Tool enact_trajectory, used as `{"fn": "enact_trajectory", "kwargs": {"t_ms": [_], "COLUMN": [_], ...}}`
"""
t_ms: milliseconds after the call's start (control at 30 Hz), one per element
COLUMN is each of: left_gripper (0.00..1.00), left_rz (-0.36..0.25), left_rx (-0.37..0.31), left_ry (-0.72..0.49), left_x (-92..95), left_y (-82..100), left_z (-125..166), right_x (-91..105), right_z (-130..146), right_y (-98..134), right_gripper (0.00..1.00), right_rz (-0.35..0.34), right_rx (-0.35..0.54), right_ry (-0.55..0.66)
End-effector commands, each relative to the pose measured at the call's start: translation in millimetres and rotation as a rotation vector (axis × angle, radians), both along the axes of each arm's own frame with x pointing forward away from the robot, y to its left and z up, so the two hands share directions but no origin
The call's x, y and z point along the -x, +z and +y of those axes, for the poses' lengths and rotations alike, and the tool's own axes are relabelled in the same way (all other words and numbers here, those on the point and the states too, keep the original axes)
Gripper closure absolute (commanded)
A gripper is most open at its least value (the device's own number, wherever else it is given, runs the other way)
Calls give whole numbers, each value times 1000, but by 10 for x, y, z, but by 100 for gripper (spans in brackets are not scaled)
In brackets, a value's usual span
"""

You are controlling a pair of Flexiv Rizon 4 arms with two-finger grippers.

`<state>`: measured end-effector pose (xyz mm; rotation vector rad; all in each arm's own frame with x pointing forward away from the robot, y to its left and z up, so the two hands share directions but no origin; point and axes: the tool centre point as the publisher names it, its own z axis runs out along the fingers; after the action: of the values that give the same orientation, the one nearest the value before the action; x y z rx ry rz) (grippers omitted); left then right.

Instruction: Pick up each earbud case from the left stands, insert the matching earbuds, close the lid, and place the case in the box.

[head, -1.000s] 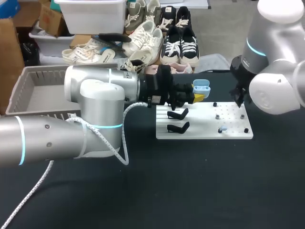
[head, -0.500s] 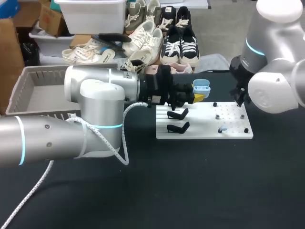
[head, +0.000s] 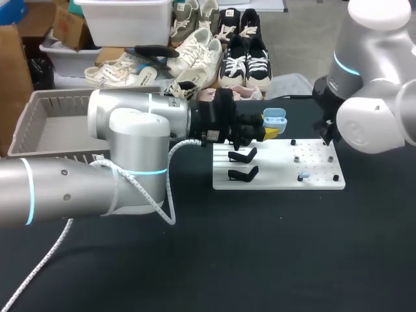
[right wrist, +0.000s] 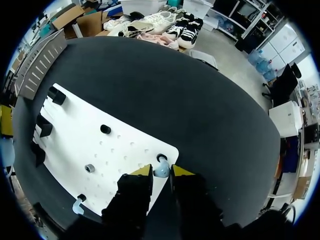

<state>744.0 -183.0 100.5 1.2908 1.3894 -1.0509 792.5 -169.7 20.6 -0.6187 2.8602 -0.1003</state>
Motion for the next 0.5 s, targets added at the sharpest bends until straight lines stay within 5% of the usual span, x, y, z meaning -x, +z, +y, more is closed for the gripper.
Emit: {"fn": "enact_trajectory", "kwargs": {"t_ms": [33,100,500], "left_gripper": [100,100,100], "left_rz": [-2,-2,-2], "left_rx": [3,3,3], "left_ry": [4,4,4], "left_x": [14,14,14], "left_y": [-5,-5,-5], "left_z": [5,5,5], "right_x": [-12,-11,82], "right_z": [4,3,-19], "right_y": [-4,-5,239], "right_gripper": [83,100,100], "right_rz": [6,7,-7], "right_rx": [1,1,10], "right_ry": [-1,-2,-18]}}
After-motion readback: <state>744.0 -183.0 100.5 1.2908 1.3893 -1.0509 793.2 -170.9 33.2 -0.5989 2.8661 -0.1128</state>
